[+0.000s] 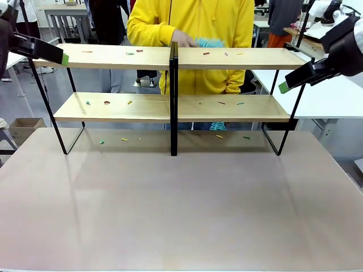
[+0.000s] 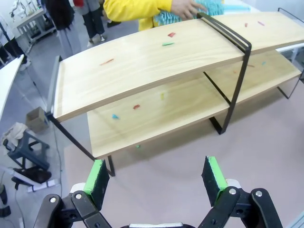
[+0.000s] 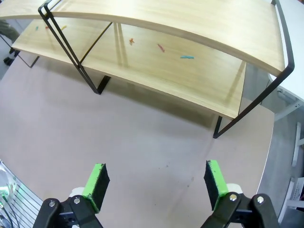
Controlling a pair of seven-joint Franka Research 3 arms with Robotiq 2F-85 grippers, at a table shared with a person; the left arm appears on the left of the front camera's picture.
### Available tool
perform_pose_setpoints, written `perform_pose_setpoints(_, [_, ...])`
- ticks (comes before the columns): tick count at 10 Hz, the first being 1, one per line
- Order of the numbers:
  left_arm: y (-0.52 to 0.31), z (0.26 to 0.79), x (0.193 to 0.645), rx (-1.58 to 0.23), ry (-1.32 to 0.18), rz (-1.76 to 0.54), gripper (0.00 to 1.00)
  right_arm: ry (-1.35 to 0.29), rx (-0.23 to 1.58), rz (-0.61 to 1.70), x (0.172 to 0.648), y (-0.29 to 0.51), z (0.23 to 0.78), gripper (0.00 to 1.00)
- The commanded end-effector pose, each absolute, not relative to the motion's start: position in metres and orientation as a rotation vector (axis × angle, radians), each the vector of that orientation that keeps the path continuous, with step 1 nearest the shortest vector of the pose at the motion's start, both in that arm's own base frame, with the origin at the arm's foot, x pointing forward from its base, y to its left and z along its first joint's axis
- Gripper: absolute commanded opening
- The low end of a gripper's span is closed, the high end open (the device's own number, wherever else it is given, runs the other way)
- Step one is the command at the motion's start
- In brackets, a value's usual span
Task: Clean the shelves.
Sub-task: Pick up the Duster when the human hands it over.
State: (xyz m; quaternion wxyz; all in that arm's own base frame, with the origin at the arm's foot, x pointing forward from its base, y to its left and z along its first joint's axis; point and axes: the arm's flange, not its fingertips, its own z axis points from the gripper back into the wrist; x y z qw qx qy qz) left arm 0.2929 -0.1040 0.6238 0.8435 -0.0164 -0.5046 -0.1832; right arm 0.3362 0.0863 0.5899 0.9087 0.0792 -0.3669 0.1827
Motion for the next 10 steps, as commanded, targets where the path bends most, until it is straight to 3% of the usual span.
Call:
perform_pose_setpoints(1, [-0.0993,0.5520,0.2490,-0.038,-1.090,-0.404,1.00,-0.774,0.195,0.399,0.3403,0.0839,0.5891,1.00])
perform_pose_setpoints(10, [-0.0994,0.5525,0.2485,-0.105,-1.131,-0.453,1.00,-0.760,0.184,0.402,0.3429,0.0853,0.5846,1.00])
